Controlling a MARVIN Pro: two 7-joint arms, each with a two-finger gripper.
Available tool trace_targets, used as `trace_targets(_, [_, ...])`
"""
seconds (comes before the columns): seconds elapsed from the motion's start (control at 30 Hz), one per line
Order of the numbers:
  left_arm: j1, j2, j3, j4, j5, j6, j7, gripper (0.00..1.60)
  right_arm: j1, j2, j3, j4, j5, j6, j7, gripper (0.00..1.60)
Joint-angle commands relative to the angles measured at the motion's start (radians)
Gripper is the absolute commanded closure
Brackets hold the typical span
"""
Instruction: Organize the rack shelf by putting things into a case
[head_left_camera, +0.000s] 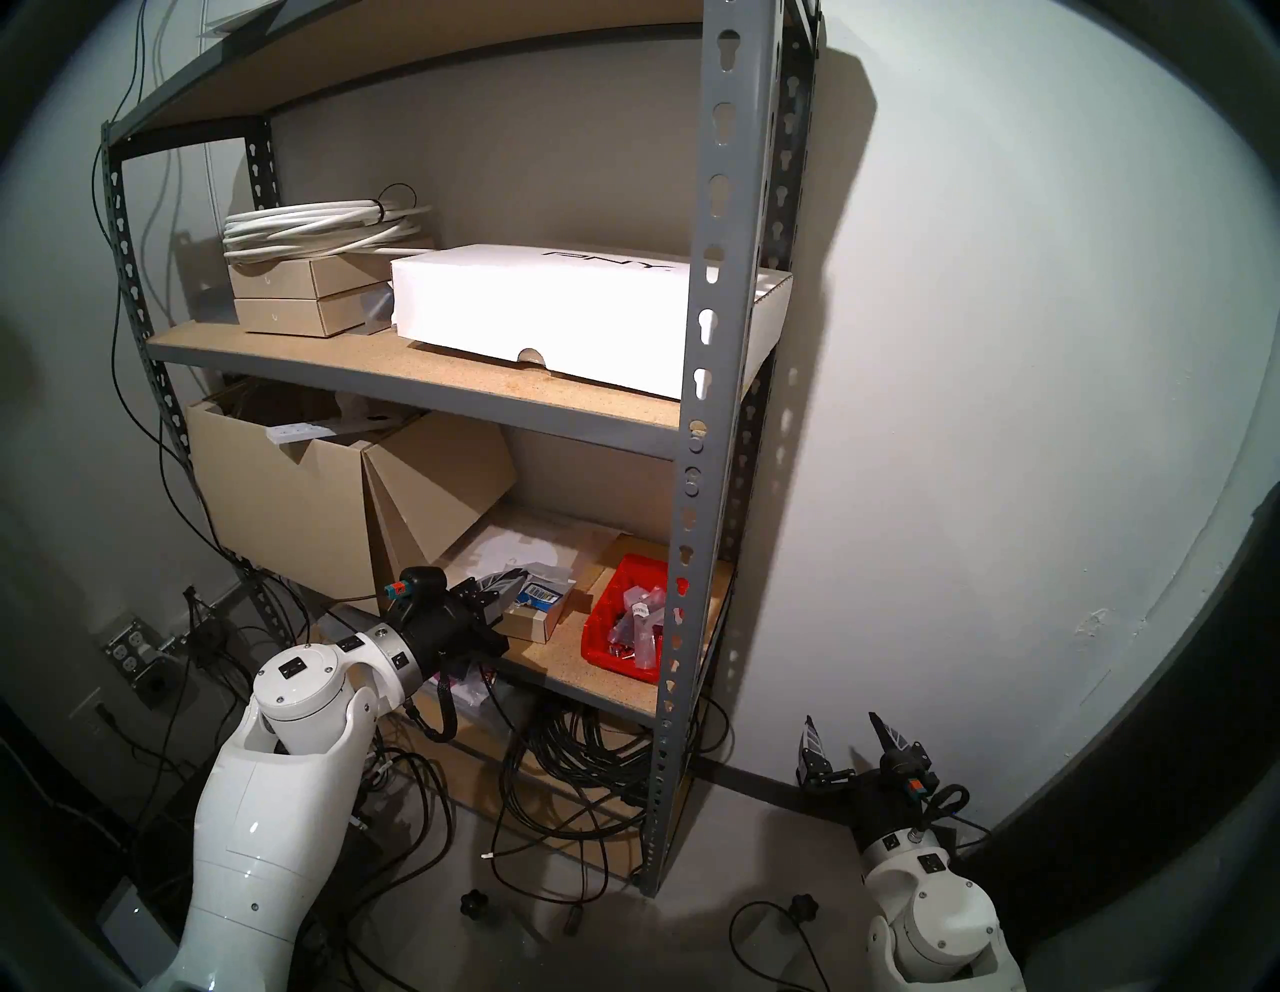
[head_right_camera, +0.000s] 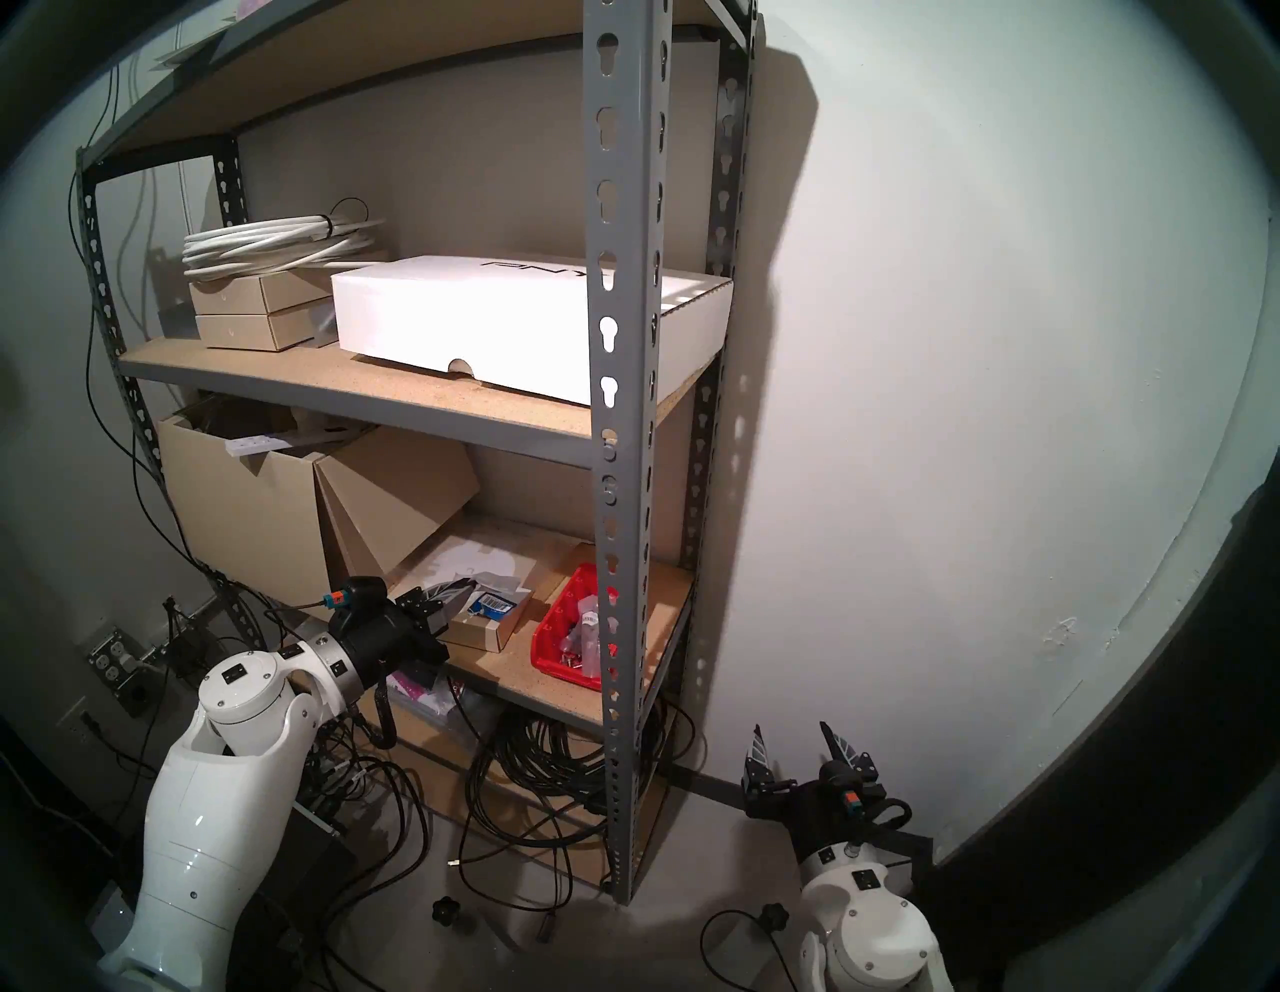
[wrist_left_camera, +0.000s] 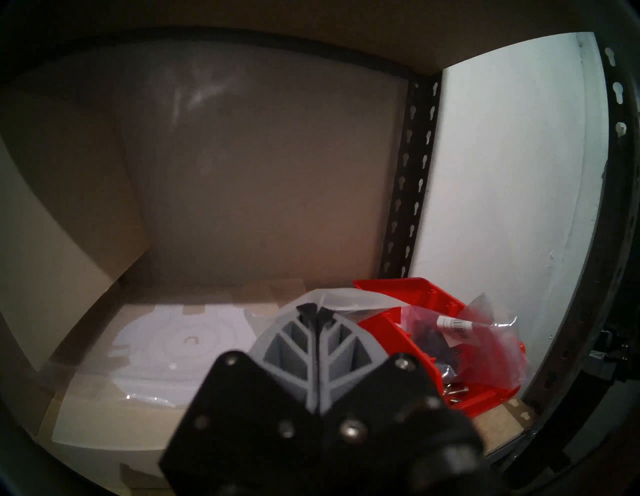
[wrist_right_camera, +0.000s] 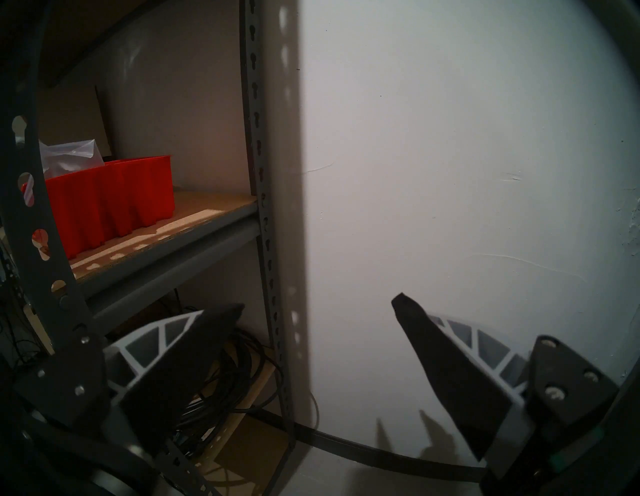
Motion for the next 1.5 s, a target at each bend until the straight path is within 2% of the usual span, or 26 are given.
trace_targets(0.0, [0.023, -0.022, 0.01, -0.074, -0.008, 0.013, 0.007, 1.6, 0.001, 0.0, 0.0, -0.019, 0.0, -0.002, 0.0, 0.0])
trace_targets(0.63, [-0.037, -0.065, 0.122, -0.091, 0.018, 0.04, 0.045, 1.6, 0.001, 0.0, 0.0, -0.019, 0.0, -0.003, 0.0, 0.0])
trace_targets(1.1, [-0.086, -0.048, 0.209, -0.076, 0.125, 0.041, 0.079, 1.6, 0.001, 0.0, 0.0, -0.019, 0.0, -0.002, 0.0, 0.0])
trace_targets(1.23, [-0.094, -0.063, 0.237, -0.062, 0.174, 0.035, 0.12, 1.6, 0.001, 0.0, 0.0, -0.02, 0.0, -0.002, 0.0, 0.0])
trace_targets(1.47, [-0.122, -0.067, 0.259, -0.039, 0.2, 0.035, 0.127, 1.6, 0.001, 0.0, 0.0, -0.02, 0.0, -0.002, 0.0, 0.0])
